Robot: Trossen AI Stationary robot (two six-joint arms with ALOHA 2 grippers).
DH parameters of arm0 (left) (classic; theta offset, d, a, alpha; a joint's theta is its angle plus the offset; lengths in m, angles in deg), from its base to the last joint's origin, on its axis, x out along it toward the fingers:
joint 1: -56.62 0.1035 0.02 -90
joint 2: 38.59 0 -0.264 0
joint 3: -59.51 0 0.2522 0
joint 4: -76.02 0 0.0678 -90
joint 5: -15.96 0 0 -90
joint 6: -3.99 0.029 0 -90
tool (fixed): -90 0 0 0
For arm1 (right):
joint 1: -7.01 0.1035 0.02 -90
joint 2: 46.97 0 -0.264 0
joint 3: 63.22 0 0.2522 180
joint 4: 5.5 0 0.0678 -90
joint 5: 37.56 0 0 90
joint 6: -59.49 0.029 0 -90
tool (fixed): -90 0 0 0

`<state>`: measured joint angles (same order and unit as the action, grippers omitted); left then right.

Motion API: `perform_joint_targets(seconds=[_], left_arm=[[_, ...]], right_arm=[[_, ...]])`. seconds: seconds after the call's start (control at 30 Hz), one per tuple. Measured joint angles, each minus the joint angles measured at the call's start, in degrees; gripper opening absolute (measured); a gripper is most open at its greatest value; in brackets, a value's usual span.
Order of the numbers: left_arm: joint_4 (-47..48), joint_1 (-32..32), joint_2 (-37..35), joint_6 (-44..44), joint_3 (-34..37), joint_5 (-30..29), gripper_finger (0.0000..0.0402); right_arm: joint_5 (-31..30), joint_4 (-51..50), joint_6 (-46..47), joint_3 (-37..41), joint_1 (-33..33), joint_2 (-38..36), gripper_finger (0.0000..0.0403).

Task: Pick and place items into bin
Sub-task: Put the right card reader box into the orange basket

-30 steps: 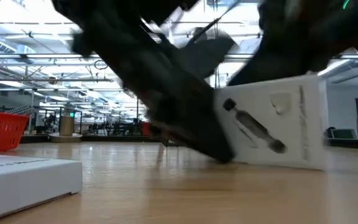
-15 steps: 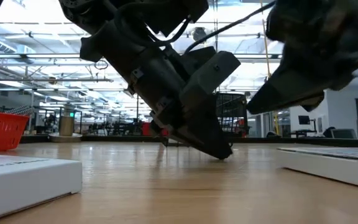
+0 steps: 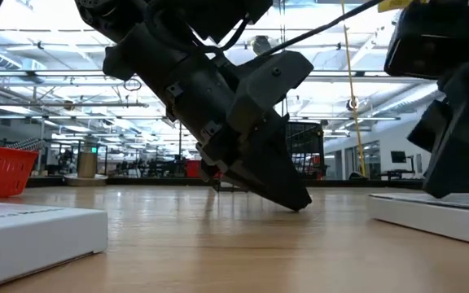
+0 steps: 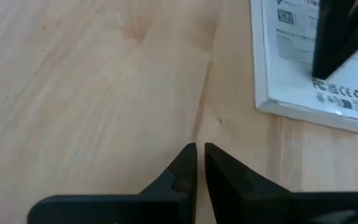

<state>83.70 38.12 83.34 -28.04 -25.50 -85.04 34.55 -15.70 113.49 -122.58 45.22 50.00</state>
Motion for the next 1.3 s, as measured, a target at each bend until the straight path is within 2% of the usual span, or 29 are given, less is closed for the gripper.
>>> perform_joint_targets(seconds=[0.13, 0.23, 0.47, 0.7, 0.77, 0.87, 1.0, 1.13, 1.3], left_arm=[[-0.1, 0.0, 0.0, 0.4, 0.0, 0.7, 0.0035], [-0.4, 0.3, 0.0, 0.7, 0.0, 0.7, 0.0035], [-0.5, 1.0, 0.0, 0.5, 0.0, 0.7, 0.0035], [0.9, 1.2, -0.1, 0.9, 0.0, 0.7, 0.0035], [1.4, 1.2, -0.1, 1.0, -0.1, 0.6, 0.0035], [1.7, 1.2, -0.2, 1.0, -0.1, 0.5, 0.0035], [2.2, 1.2, -0.2, 1.6, -0.1, -0.1, 0.0035], [2.8, 1.5, -0.2, 0.7, -0.1, -0.2, 0.0035], [2.7, 1.5, -0.2, 0.7, -0.1, -0.5, 0.0035]], right_arm=[[-1.2, -3.6, 1.9, -0.1, -2.5, -0.1, 0.0], [-3.3, -3.3, -1.4, 0.0, -6.1, 0.0, 0.0], [-3.0, -0.9, -8.5, 0.1, -14.6, 0.1, 0.0], [-3.5, 6.9, -15.3, 0.2, -13.2, -2.0, 0.0], [-6.3, 6.9, -15.6, 0.1, -11.9, -4.5, 0.0], [-12.4, -0.4, -11.5, 0.1, -9.6, -8.9, 0.0], [-18.0, -16.7, 2.7, 0.1, -7.5, -13.6, 0.0], [-17.9, -26.3, 13.1, 0.2, -6.9, -13.9, 0.0], [-13.2, -27.8, 16.1, 0.1, -8.0, -9.8, 0.0]])
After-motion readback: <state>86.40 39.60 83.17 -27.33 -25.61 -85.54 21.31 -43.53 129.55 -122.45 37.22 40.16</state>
